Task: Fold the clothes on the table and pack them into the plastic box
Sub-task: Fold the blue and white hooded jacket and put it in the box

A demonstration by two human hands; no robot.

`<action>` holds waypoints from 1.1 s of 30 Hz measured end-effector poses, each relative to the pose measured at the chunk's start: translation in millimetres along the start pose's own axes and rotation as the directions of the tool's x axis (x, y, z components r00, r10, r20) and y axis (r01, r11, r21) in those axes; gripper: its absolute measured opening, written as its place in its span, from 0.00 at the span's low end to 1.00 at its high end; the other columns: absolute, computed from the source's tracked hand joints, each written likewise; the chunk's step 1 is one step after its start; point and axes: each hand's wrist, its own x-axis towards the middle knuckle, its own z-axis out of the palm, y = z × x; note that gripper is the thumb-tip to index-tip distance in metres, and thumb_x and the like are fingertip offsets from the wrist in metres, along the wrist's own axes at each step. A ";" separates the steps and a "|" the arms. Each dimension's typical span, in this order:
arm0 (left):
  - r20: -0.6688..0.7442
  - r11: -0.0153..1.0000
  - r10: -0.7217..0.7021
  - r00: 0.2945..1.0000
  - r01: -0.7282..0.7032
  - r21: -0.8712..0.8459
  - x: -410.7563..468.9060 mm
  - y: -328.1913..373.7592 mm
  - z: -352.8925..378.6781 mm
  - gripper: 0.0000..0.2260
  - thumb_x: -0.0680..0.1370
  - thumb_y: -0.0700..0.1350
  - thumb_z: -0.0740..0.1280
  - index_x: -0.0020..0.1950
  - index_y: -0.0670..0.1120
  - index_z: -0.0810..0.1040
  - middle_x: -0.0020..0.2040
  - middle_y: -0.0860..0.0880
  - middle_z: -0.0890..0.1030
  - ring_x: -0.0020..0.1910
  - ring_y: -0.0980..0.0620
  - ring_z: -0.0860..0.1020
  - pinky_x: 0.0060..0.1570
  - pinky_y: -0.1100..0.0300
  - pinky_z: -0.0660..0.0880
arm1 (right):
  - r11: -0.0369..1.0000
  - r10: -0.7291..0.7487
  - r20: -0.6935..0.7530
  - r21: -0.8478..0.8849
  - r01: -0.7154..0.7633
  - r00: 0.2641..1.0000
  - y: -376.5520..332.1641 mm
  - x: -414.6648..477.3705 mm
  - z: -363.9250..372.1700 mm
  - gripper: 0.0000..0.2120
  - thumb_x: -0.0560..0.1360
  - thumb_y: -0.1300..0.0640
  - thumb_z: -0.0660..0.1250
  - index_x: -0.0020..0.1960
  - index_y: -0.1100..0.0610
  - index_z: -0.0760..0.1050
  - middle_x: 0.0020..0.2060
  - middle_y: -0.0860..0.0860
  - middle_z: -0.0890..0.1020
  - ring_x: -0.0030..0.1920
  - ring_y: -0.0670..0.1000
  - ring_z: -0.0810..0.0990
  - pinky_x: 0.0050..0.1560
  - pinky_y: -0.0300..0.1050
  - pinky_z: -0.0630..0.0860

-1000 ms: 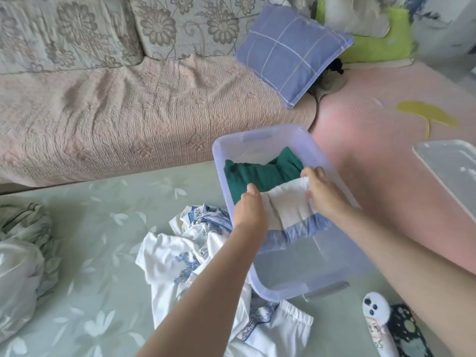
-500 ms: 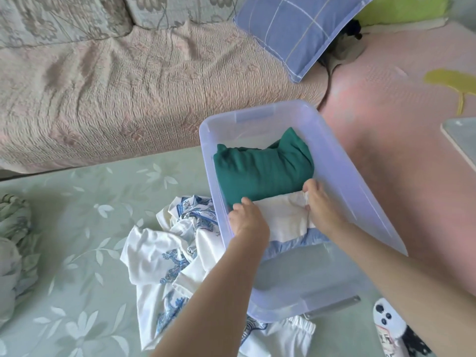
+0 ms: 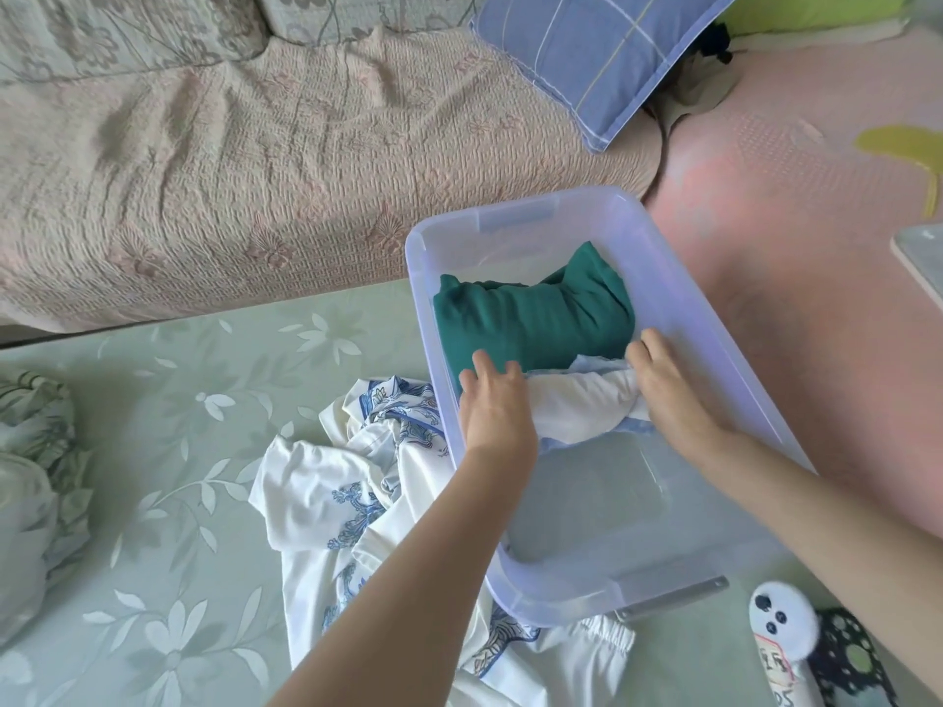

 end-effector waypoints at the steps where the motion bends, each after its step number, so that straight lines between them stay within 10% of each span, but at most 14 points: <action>1: 0.019 0.999 -0.012 1.000 0.011 0.044 2.2 0.1 2.7 0.21 0.72 0.34 0.68 0.64 0.41 0.67 0.64 0.43 0.64 0.60 0.44 0.67 0.55 0.57 0.69 | 0.998 0.058 0.081 -0.027 -0.056 0.995 1.3 1.8 8.2 0.18 0.46 0.73 0.65 0.35 0.62 0.71 0.33 0.57 0.69 0.29 0.53 0.67 0.29 0.44 0.63; 11: 0.018 0.923 -0.079 0.997 0.066 0.379 14.5 6.3 8.4 0.23 0.73 0.44 0.68 0.63 0.43 0.61 0.60 0.45 0.72 0.59 0.47 0.69 0.51 0.60 0.65 | 0.867 -0.042 -0.126 -0.497 -0.026 0.991 0.4 21.0 22.7 0.16 0.54 0.65 0.71 0.38 0.55 0.69 0.33 0.50 0.74 0.34 0.50 0.73 0.37 0.41 0.67; 16: -0.109 0.883 0.219 0.970 -0.150 0.444 -16.8 19.6 -5.3 0.21 0.74 0.40 0.66 0.63 0.45 0.61 0.60 0.45 0.65 0.59 0.46 0.66 0.54 0.58 0.64 | 0.903 -0.099 -0.483 -0.412 -0.125 0.870 -13.5 -3.8 16.0 0.23 0.55 0.69 0.71 0.46 0.57 0.68 0.40 0.53 0.72 0.36 0.54 0.72 0.36 0.43 0.65; 19: 0.188 0.903 0.258 0.948 -0.306 0.301 -33.2 22.2 7.2 0.13 0.78 0.38 0.61 0.63 0.42 0.71 0.61 0.44 0.74 0.60 0.44 0.73 0.48 0.57 0.67 | 0.972 -0.100 -0.281 -0.231 0.034 0.955 -21.0 -26.6 8.5 0.23 0.59 0.61 0.80 0.47 0.59 0.70 0.42 0.56 0.75 0.39 0.57 0.76 0.35 0.46 0.69; 22: 0.528 0.905 0.139 0.838 -0.324 0.275 -26.4 7.9 21.2 0.18 0.79 0.44 0.63 0.68 0.42 0.69 0.66 0.45 0.71 0.65 0.43 0.70 0.59 0.54 0.69 | 0.994 0.044 0.110 0.090 -0.054 0.993 -24.3 -40.5 5.6 0.10 0.78 0.53 0.65 0.55 0.57 0.71 0.50 0.54 0.78 0.49 0.57 0.79 0.40 0.46 0.71; 25: 0.642 0.893 0.030 0.766 -0.309 0.326 -20.0 4.0 31.8 0.21 0.80 0.44 0.61 0.72 0.43 0.64 0.72 0.44 0.62 0.71 0.43 0.62 0.67 0.53 0.63 | 0.520 0.202 0.458 0.699 -0.491 0.866 -26.1 -34.5 14.4 0.18 0.79 0.59 0.63 0.67 0.60 0.66 0.60 0.57 0.75 0.57 0.58 0.77 0.57 0.53 0.75; 28: 0.646 0.899 -0.071 0.760 -0.231 0.371 -17.6 9.2 34.0 0.22 0.81 0.41 0.56 0.74 0.38 0.58 0.75 0.40 0.54 0.74 0.39 0.54 0.69 0.50 0.59 | 0.011 0.192 0.553 0.825 -0.565 0.811 -18.9 -17.7 22.8 0.18 0.77 0.68 0.58 0.66 0.59 0.67 0.47 0.56 0.76 0.46 0.56 0.76 0.46 0.56 0.76; 33: 0.458 0.940 -0.204 0.865 0.043 0.338 -24.0 17.3 39.6 0.34 0.80 0.43 0.57 0.74 0.33 0.37 0.75 0.35 0.38 0.75 0.39 0.38 0.74 0.47 0.40 | -0.163 0.159 0.598 0.801 -0.577 0.786 -17.2 -11.1 19.9 0.10 0.77 0.62 0.54 0.51 0.57 0.73 0.33 0.51 0.74 0.38 0.52 0.71 0.48 0.55 0.68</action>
